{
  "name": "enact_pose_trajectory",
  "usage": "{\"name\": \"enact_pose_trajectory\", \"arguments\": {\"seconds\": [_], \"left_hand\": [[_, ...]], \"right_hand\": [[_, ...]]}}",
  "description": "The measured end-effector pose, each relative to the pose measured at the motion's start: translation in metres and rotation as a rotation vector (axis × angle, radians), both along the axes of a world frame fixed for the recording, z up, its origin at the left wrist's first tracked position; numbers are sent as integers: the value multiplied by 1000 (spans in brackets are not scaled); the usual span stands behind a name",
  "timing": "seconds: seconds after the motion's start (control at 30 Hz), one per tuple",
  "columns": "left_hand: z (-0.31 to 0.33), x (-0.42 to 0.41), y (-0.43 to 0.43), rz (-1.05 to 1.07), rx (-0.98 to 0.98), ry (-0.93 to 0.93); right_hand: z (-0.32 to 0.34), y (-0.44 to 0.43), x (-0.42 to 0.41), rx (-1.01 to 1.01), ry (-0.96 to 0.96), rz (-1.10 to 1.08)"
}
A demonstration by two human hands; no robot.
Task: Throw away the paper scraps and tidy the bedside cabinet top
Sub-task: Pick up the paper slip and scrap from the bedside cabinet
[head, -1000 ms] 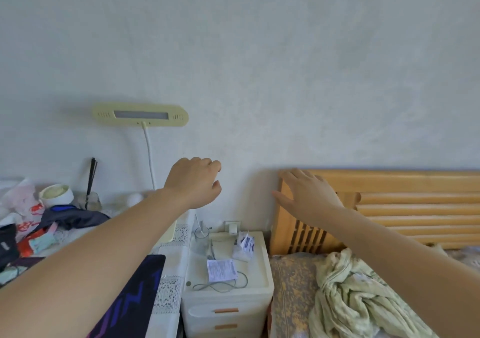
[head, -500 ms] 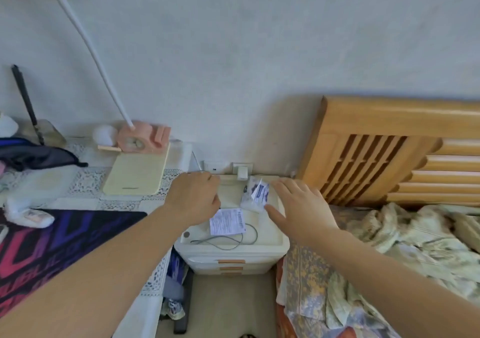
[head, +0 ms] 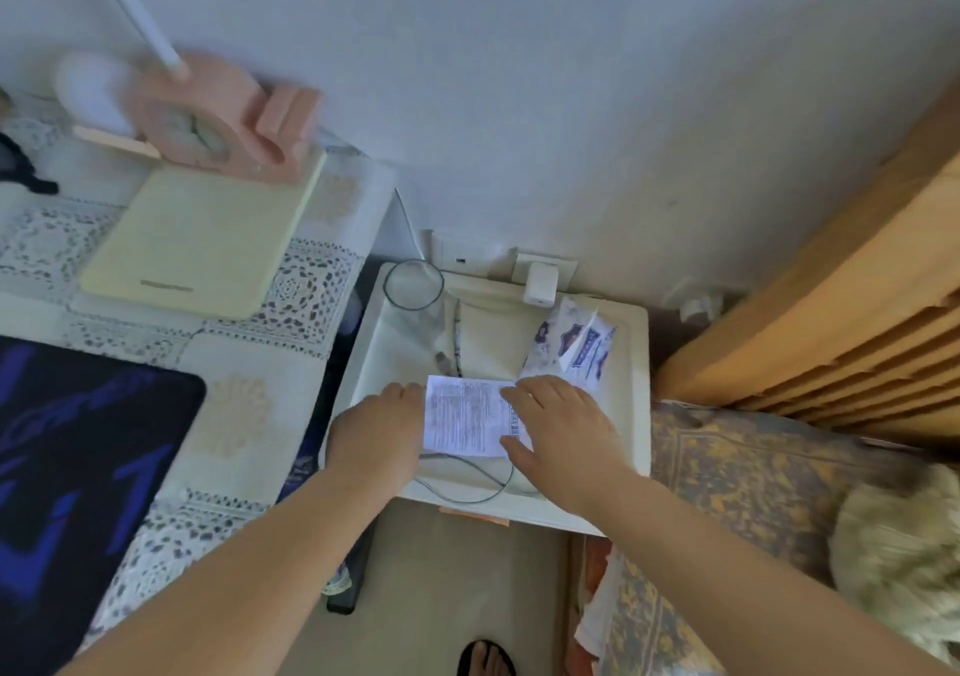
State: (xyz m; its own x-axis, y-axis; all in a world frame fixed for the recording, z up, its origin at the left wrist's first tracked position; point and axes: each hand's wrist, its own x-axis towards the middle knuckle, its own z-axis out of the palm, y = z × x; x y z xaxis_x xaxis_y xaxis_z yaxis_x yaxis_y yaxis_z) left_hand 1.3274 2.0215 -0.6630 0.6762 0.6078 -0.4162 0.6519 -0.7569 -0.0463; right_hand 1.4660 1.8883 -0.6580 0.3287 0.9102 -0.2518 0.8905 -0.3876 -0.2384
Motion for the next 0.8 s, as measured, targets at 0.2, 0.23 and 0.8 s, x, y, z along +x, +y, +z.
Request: {"name": "enact_pose_trajectory", "arguments": {"seconds": [0.2, 0.23, 0.8], "left_hand": [[-40, -7, 15, 71, -3, 30], [-44, -6, 16, 75, -9, 23], [-78, 5, 16, 274, -267, -302]], "right_hand": [[-44, 29, 8, -57, 150, -7], [-48, 32, 10, -73, 162, -15], [-83, 58, 20, -89, 148, 13]]}}
